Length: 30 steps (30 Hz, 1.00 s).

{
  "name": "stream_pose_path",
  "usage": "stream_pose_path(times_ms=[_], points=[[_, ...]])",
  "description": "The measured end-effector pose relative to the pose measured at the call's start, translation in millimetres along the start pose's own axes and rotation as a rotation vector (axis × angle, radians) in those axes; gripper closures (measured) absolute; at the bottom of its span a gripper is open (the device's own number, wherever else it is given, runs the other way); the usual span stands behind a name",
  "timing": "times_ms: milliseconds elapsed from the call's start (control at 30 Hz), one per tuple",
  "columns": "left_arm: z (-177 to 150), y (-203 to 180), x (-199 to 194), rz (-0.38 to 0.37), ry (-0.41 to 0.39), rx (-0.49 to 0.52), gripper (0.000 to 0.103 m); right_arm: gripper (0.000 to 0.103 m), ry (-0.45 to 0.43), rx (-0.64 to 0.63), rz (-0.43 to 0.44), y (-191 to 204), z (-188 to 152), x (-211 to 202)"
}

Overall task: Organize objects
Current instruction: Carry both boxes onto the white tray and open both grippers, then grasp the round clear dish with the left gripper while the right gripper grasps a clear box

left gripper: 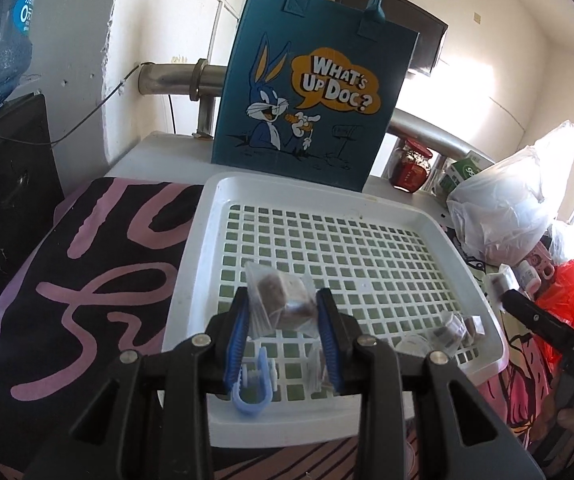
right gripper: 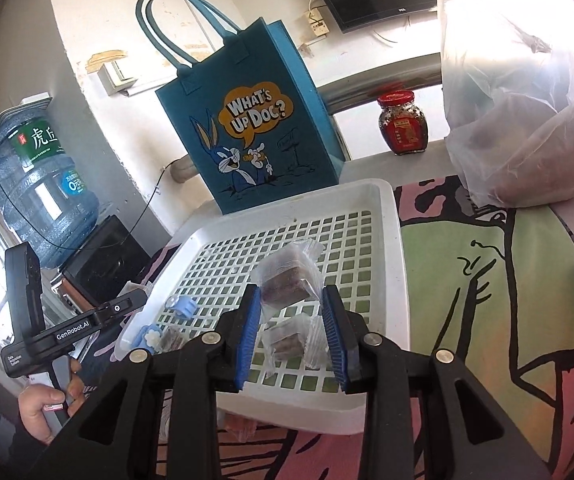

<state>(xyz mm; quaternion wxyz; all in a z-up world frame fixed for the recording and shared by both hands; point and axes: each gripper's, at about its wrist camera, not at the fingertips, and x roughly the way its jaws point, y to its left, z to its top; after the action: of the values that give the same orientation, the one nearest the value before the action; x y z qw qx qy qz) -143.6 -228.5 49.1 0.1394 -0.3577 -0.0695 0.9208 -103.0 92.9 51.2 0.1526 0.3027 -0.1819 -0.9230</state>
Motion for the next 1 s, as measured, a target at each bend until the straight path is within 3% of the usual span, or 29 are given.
stream_pose_path(times_ms=[267,333,367,400,433,500,567,667,733,867,1000], points=[[-7.2,2.7,24.4,0.072,0.032,-0.014,0.070,0.070,0.076,-0.055,-0.067,-2.4,-9.6,26.9],[-8.0,5.3,24.7,0.067,0.029,-0.025,0.067,0.048,0.062,-0.054,-0.049,-2.4,-9.4,24.4],[-8.2,6.8,25.1,0.057,0.034,-0.034,0.060,0.021,0.041,-0.049,-0.044,-2.4,-9.2,20.6],[-8.2,7.8,26.0,0.041,0.050,-0.045,0.050,0.006,0.011,-0.045,-0.011,-1.3,-9.0,14.4],[-8.2,8.3,25.3,0.015,0.059,-0.053,0.046,0.001,-0.009,-0.034,-0.015,0.2,-8.0,8.4],[-9.0,5.0,15.4,-0.023,0.033,-0.049,0.027,0.000,-0.047,-0.014,-0.023,1.8,-6.2,-5.4],[-8.2,-2.1,-1.0,-0.048,-0.018,-0.031,0.018,0.000,-0.072,-0.004,0.010,3.4,-4.7,-19.0],[-9.0,-13.6,-27.0,-0.148,-0.054,-0.034,0.016,0.000,-0.073,-0.010,0.057,10.4,-4.8,-34.7],[-15.8,-25.4,-37.0,-0.191,-0.027,-0.002,0.016,0.000,-0.052,-0.031,0.083,18.5,-4.2,-39.0],[-48.2,-50.8,-44.0,-0.150,0.066,0.119,0.016,0.000,0.038,-0.048,0.071,32.0,-8.4,-33.3],[-82.0,-54.8,-46.5,-0.171,0.128,0.144,0.016,0.000,0.121,-0.058,0.105,44.2,-22.0,-30.2]])
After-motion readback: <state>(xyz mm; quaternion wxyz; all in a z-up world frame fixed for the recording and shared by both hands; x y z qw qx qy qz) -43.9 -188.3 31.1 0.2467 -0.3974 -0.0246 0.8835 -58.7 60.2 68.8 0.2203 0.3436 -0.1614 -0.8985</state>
